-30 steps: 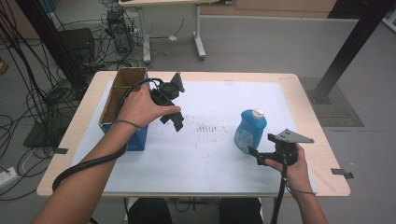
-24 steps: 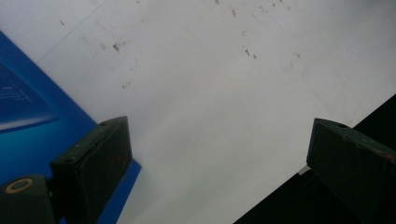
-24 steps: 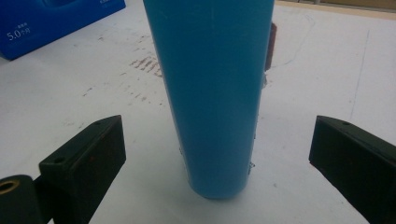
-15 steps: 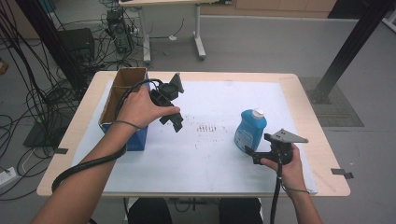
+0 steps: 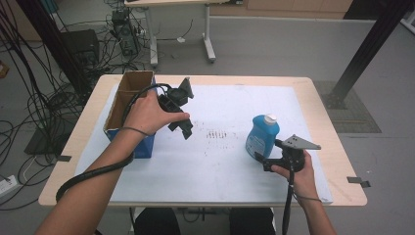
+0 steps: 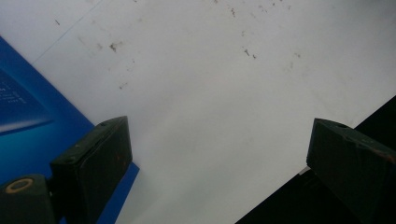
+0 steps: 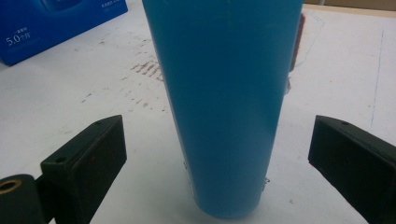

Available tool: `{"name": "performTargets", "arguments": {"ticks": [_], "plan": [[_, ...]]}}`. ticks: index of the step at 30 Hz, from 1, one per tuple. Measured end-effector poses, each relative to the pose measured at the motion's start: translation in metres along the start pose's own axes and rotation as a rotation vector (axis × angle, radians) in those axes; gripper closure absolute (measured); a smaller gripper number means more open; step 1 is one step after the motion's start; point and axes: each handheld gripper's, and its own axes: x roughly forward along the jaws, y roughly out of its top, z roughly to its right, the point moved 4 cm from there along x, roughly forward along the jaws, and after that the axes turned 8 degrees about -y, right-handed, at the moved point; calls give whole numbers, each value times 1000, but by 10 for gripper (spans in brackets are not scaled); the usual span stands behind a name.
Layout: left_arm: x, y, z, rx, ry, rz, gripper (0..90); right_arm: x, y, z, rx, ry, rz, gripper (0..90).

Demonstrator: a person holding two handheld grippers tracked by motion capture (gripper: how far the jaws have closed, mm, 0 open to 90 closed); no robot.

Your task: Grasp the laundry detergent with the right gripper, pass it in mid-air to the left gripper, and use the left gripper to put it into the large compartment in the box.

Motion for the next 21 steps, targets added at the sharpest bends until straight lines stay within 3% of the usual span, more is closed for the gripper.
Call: {"name": "performTargets", "arguments": {"ticks": [21], "plan": [[-1, -1, -1, -3, 1, 1, 71, -3, 0, 1, 7, -4, 13, 41]]}}
